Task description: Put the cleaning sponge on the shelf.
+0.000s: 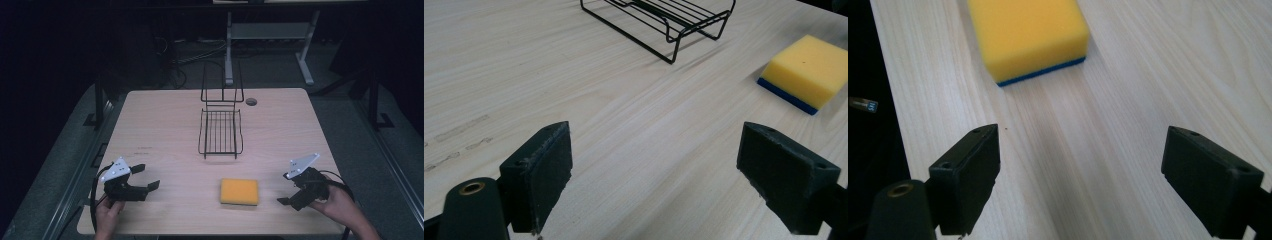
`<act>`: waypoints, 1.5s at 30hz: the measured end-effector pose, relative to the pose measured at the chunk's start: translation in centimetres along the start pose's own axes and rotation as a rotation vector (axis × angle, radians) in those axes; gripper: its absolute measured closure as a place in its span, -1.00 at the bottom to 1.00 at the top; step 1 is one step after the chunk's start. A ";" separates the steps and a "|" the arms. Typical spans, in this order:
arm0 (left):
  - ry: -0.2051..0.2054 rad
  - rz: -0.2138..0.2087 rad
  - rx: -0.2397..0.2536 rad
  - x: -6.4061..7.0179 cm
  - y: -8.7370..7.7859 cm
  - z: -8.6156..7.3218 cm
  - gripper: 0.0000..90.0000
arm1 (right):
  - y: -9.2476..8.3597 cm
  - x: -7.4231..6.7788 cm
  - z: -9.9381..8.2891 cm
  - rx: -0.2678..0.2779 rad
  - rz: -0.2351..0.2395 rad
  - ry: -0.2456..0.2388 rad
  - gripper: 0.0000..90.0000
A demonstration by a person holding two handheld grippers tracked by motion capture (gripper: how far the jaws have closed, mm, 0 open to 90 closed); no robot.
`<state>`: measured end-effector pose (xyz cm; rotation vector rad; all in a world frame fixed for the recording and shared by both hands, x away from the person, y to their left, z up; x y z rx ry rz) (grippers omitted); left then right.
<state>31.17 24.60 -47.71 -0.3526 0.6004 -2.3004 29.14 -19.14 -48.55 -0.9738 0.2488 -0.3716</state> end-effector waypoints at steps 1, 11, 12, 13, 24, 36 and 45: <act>0.000 -0.001 -0.001 0.0 0.0 0.0 -0.69 | 0.1 0.0 0.1 -0.001 -0.001 -0.006 -0.66; -0.005 0.000 0.002 -0.1 0.0 0.0 -0.69 | 0.7 -0.2 0.5 -0.019 0.015 -0.018 -0.66; -0.001 -0.002 0.000 0.0 0.0 0.0 -0.69 | 0.8 -0.2 0.6 -0.025 0.018 -0.025 -0.66; 0.000 -0.001 0.000 0.0 0.0 0.0 -0.69 | 0.8 -0.2 0.7 -0.024 0.018 -0.028 -0.66; -0.001 -0.002 0.002 0.0 0.0 0.0 -0.69 | 1.0 -0.6 2.0 -0.030 0.031 -0.059 -0.66; -0.003 -0.002 0.006 0.1 -0.1 0.1 -0.69 | 1.0 -0.9 3.0 -0.030 0.036 -0.079 -0.67; -0.003 -0.001 0.007 0.0 -0.2 0.1 -0.69 | 1.2 -1.1 3.9 -0.033 0.042 -0.105 -0.67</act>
Point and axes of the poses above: each handheld gripper's, and its own axes: y roughly forward along the jaws, z roughly out of its top, x roughly to its right, the point moved 8 cm from there along y, roughly forward along the jaws, and after that the axes turned 1 degree about z, right-handed, at the moved point
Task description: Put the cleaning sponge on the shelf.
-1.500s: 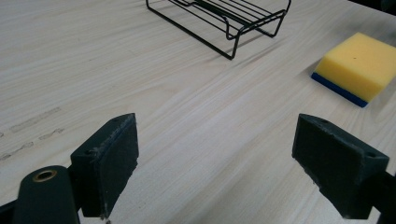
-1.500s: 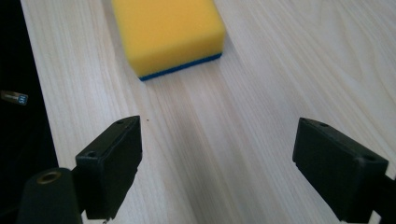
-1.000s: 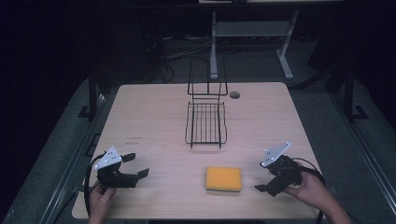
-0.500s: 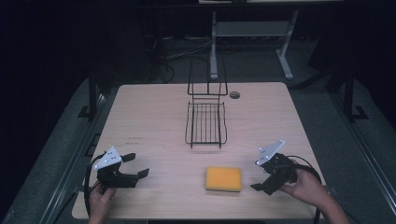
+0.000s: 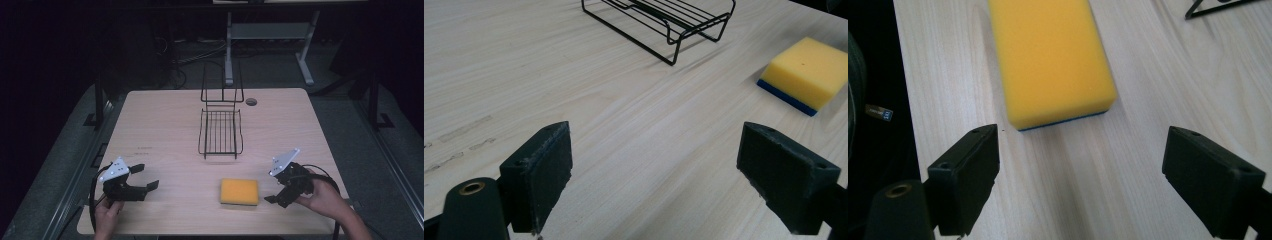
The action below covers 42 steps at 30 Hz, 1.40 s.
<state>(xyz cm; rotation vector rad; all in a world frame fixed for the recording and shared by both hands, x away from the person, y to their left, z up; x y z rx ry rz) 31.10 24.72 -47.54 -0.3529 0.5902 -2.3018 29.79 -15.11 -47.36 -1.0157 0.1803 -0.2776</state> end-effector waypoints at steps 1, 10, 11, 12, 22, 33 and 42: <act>0.000 0.000 0.000 0.0 0.0 0.0 -0.69 | 0.0 0.0 0.1 -0.001 0.001 0.000 -0.67; 0.000 0.002 0.001 -0.1 0.0 0.0 -0.69 | 0.5 -0.3 1.4 -0.002 0.024 -0.029 -0.67; -0.001 0.001 0.001 -0.1 -0.1 0.0 -0.69 | 0.6 -0.3 1.6 -0.003 0.025 -0.031 -0.67; -0.001 0.001 0.001 -0.1 -0.1 0.0 -0.69 | 0.6 -0.3 1.6 -0.003 0.025 -0.031 -0.67; -0.001 0.001 0.003 -0.1 -0.1 0.0 -0.69 | 1.7 -0.7 2.9 -0.007 0.050 -0.058 -0.67; 0.000 -0.002 0.003 -0.1 -0.1 0.1 -0.69 | 2.4 -0.9 4.1 -0.013 0.064 -0.081 -0.68; 0.001 -0.004 0.005 0.0 -0.1 0.1 -0.69 | 3.2 -1.2 4.8 -0.019 0.080 -0.098 -0.68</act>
Point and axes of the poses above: each handheld gripper's, and its own axes: y roughly forward along the jaws, z roughly out of its top, x roughly to its right, the point moved 8 cm from there along y, roughly forward along the jaws, and after that the axes turned 1 degree about z, right-handed, at the moved point
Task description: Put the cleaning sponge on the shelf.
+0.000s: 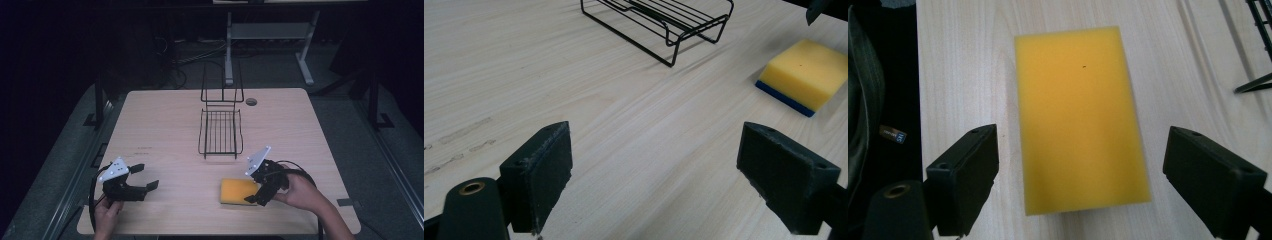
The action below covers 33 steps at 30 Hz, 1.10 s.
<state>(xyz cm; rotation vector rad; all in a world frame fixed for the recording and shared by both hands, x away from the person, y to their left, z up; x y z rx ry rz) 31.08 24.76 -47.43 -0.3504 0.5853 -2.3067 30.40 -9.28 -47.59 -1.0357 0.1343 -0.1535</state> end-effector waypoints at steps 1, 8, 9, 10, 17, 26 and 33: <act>-0.002 0.000 -0.001 0.0 0.0 0.0 -0.69 | 0.1 0.0 0.0 -0.003 -0.001 0.001 -0.68; -0.002 0.001 0.000 0.0 0.0 0.0 -0.69 | 0.7 0.0 0.3 -0.015 0.008 -0.003 -0.68; -0.002 0.001 0.001 0.0 0.0 0.0 -0.69 | 0.8 0.0 0.3 -0.019 0.009 -0.006 -0.68; -0.001 0.001 0.001 0.0 0.0 0.0 -0.69 | 0.8 0.0 0.4 -0.021 0.010 -0.005 -0.68; 0.000 0.003 0.001 -0.1 -0.1 0.0 -0.69 | 1.5 0.0 0.6 -0.036 0.016 -0.015 -0.68; -0.005 0.002 0.003 -0.1 -0.1 0.0 -0.69 | 2.3 0.1 0.8 -0.058 0.022 -0.018 -0.68; -0.004 0.001 0.001 -0.1 -0.1 0.0 -0.69 | 3.0 0.2 1.0 -0.074 0.032 -0.024 -0.68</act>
Point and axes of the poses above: each handheld gripper's, and its own axes: y roughly forward along the jaws, z roughly out of its top, x roughly to its right, the point moved 8 cm from there along y, roughly forward along the jaws, and after that the axes turned 1 degree about z, right-handed, at the moved point
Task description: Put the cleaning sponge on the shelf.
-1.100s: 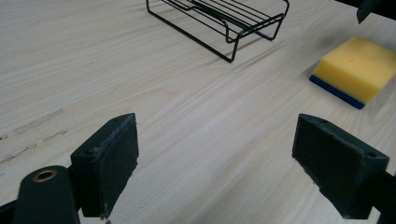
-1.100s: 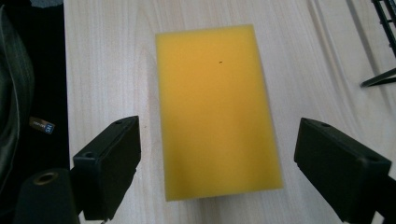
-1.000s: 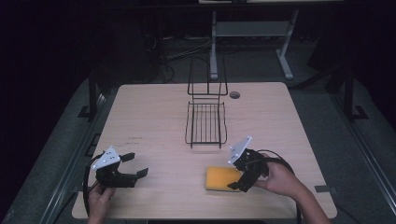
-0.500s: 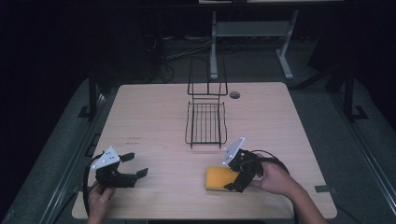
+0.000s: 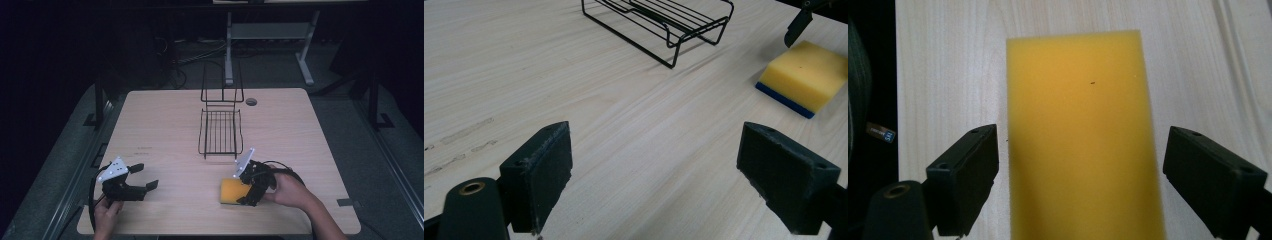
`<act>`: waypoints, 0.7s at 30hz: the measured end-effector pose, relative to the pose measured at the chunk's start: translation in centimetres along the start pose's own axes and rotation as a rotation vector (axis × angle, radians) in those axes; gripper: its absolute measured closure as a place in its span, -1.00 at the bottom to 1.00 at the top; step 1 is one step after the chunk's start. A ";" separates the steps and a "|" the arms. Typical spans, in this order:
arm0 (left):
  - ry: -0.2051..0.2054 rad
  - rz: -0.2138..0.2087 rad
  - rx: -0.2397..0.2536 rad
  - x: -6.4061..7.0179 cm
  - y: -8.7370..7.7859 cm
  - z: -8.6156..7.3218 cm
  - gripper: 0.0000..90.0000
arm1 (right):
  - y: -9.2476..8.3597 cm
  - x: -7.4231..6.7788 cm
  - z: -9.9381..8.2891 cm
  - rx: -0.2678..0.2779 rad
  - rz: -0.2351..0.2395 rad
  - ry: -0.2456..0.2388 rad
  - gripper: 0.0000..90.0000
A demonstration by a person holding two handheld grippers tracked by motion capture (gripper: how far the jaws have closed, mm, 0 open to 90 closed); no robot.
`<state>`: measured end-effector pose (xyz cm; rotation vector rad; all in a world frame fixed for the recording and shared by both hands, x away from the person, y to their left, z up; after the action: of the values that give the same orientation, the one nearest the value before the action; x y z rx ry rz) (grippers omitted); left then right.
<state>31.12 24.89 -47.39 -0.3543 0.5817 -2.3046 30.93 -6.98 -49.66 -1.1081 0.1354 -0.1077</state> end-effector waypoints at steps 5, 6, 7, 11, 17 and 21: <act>0.001 -0.001 0.001 0.0 0.0 0.0 -0.69 | 0.4 0.1 -0.2 -0.021 0.000 0.000 -0.68; 0.001 -0.001 0.001 0.0 0.0 0.0 -0.69 | 0.5 0.1 -0.2 -0.023 -0.001 -0.001 -0.68; 0.002 -0.001 0.001 0.0 0.1 0.0 -0.69 | 0.5 0.1 -0.2 -0.024 0.001 -0.002 -0.68; 0.001 -0.001 0.000 0.0 0.1 0.0 -0.69 | 0.9 0.2 -0.2 -0.034 0.002 -0.006 -0.68; 0.001 -0.001 0.000 0.0 0.0 0.0 -0.69 | 1.3 0.2 -0.2 -0.040 0.008 -0.009 -0.68; -0.001 0.000 0.004 0.0 0.0 0.0 -0.69 | 1.7 0.1 -0.1 -0.042 0.008 -0.012 -0.68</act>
<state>31.16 24.91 -47.39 -0.3530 0.5764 -2.3054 31.08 -6.36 -51.20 -1.1501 0.1318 -0.0918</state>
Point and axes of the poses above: each handheld gripper's, and its own axes: y roughly forward along the jaws, z roughly out of its top, x roughly to its right, the point moved 8 cm from there along y, roughly forward along the jaws, and after that the axes turned 1 degree about z, right-handed, at the moved point
